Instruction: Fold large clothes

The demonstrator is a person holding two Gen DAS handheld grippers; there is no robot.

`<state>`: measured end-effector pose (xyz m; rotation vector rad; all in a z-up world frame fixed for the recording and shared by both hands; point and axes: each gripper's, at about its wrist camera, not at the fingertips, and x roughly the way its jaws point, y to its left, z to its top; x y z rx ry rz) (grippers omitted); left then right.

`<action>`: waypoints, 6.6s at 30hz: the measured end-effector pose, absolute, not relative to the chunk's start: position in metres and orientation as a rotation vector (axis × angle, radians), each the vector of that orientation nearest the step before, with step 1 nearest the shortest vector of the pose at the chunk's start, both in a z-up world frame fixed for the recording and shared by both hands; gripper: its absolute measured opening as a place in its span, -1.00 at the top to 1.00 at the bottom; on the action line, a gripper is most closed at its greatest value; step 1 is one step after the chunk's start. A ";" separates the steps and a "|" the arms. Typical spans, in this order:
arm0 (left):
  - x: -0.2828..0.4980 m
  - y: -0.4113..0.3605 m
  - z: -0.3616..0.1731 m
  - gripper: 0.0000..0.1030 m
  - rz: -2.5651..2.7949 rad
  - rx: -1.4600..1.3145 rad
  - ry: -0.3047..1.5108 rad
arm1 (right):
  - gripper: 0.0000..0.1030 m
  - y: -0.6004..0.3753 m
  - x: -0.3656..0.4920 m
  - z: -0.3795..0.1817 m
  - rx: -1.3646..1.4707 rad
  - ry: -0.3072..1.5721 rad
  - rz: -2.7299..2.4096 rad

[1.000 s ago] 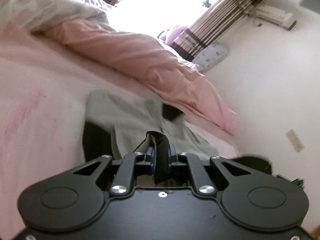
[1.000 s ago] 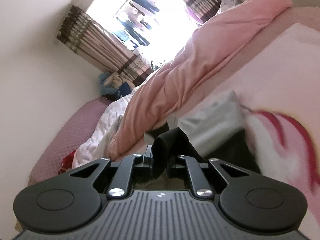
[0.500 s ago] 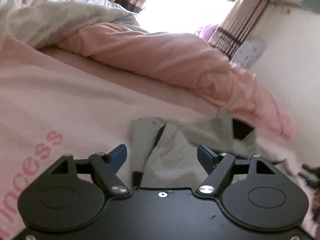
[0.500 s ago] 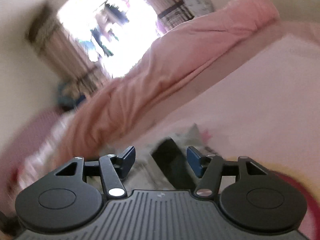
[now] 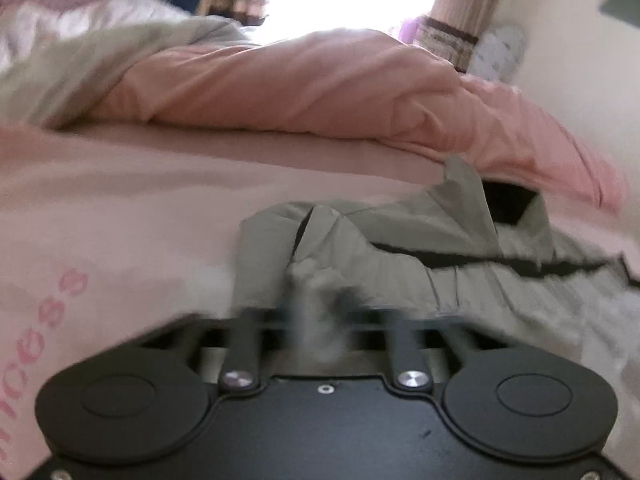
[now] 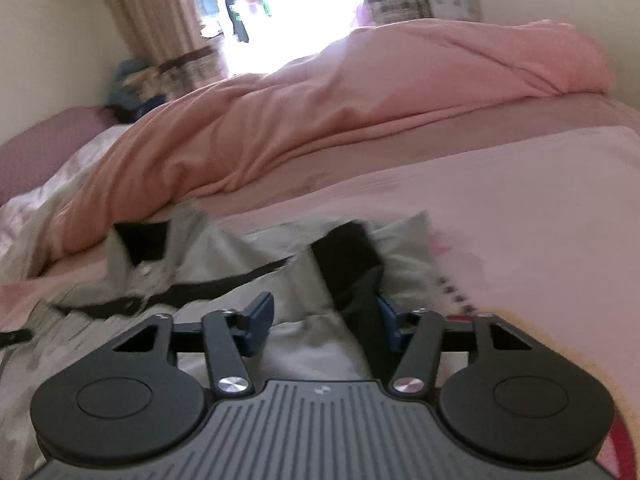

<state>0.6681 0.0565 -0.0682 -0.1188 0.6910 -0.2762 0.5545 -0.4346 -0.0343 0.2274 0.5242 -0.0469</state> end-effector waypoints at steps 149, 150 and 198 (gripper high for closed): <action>0.462 -0.035 -0.070 -0.40 -0.166 -0.039 0.688 | 0.67 -0.193 0.417 -0.060 0.072 0.482 -0.016; 0.455 -0.023 -0.067 -0.41 -0.146 -0.070 0.681 | 0.67 -0.189 0.417 -0.063 0.065 0.486 -0.013; 0.512 0.087 -0.109 -0.37 -0.132 -0.734 0.626 | 0.61 -0.193 0.408 -0.073 0.052 0.490 -0.060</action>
